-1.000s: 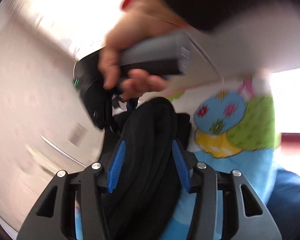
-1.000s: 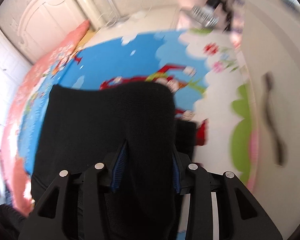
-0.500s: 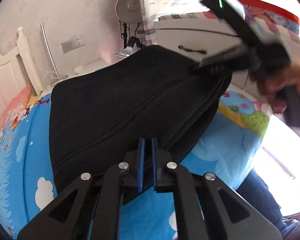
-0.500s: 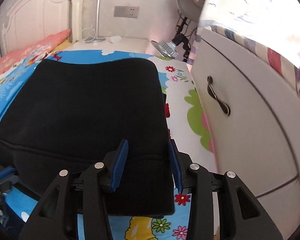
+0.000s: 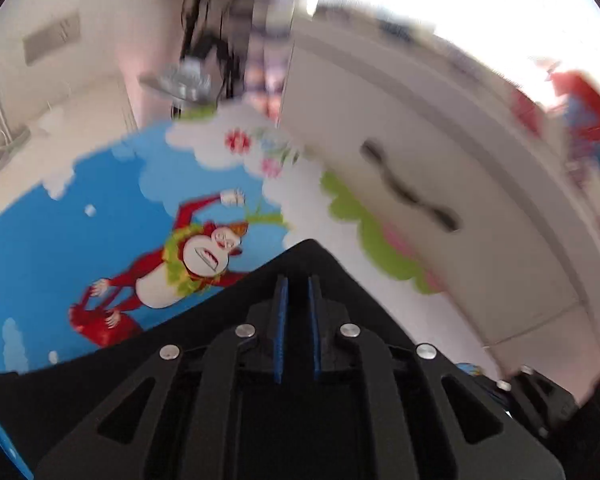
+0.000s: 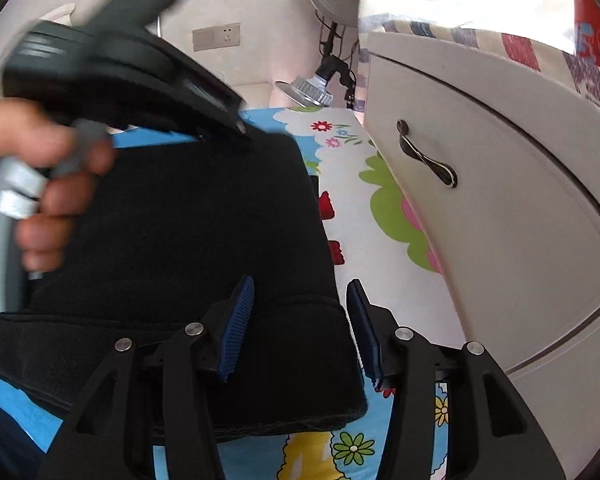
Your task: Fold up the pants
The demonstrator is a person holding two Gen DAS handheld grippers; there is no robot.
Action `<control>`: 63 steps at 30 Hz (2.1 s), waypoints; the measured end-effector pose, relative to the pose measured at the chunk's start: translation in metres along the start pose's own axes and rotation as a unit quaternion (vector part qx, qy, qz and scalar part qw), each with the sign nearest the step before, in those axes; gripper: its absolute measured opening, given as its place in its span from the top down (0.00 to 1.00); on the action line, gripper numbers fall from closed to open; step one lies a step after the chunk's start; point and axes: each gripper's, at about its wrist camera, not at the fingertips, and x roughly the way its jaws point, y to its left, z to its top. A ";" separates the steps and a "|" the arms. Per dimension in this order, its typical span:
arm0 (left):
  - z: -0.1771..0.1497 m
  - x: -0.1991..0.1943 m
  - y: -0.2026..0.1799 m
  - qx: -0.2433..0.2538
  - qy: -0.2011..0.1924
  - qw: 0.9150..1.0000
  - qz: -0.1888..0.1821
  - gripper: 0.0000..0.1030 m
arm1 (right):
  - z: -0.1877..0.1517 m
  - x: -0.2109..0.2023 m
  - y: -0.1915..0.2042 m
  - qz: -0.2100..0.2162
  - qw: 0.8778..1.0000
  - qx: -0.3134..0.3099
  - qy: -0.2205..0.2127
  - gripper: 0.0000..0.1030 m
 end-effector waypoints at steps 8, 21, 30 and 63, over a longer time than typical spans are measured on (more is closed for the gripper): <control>0.001 0.016 0.004 -0.008 0.009 1.000 0.006 0.90 | -0.004 0.001 0.000 -0.010 1.000 0.012 -0.006 0.55; -0.037 -0.055 0.004 -0.084 -0.061 0.995 -0.012 0.68 | -0.001 0.003 0.002 -0.030 1.000 0.004 -0.001 0.55; -0.184 -0.103 -0.036 -0.023 -0.087 0.994 0.058 0.68 | -0.001 0.003 0.004 -0.034 0.999 0.007 -0.005 0.55; 0.000 -0.007 -0.016 -0.008 -0.025 0.998 0.048 0.83 | -0.004 0.001 0.007 -0.055 0.998 0.022 -0.016 0.54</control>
